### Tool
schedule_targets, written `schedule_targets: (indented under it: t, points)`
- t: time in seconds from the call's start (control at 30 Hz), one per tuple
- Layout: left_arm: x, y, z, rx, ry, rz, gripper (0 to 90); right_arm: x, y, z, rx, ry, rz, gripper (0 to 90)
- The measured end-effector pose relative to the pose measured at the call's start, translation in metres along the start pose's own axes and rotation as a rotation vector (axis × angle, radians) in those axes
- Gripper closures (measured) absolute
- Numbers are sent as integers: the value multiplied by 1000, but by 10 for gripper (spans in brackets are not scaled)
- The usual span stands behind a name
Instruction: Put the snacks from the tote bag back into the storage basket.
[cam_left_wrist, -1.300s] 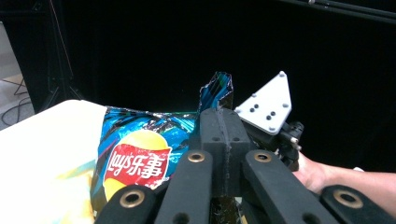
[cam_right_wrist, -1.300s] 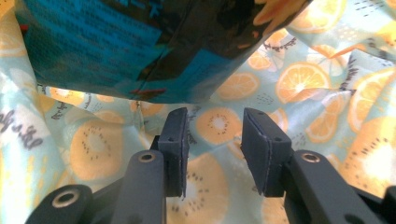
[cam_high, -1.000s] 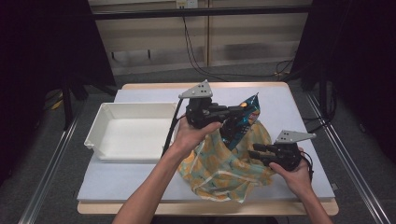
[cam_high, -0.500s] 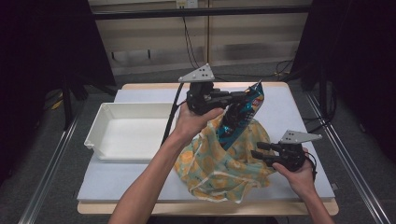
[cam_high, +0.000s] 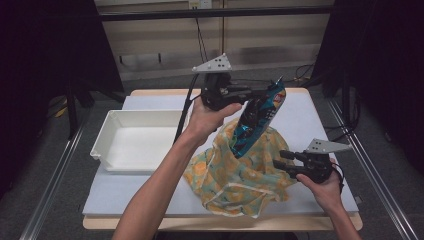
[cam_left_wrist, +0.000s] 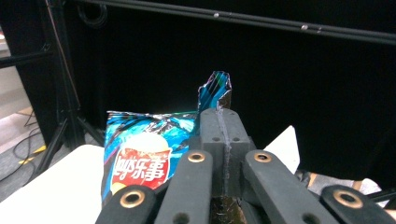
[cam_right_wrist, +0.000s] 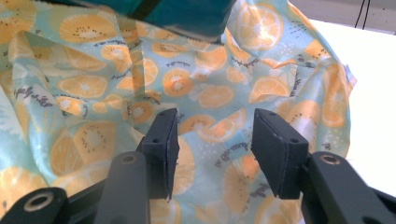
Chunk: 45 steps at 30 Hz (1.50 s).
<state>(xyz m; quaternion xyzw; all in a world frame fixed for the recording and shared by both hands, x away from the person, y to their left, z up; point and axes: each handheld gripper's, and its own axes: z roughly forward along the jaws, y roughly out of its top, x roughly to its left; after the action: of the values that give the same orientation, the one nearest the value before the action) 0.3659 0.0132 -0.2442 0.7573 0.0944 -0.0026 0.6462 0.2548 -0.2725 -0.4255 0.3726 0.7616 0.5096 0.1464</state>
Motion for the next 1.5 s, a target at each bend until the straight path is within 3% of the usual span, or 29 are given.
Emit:
schedule_targets:
  t: [0.47,1.0,1.13,1.5]
  points:
    - [1,21,-10,-53,14,-3,900,-1,1,-6,-27,0,11,491]
    - [5,36,-58,-73,66,17,900,5,6,-9,-48,11,1,470]
    - [3,39,-74,-71,82,26,900,6,5,-9,-44,-11,4,438]
    - [9,24,-103,-88,130,14,900,16,-2,-14,-44,-25,13,422]
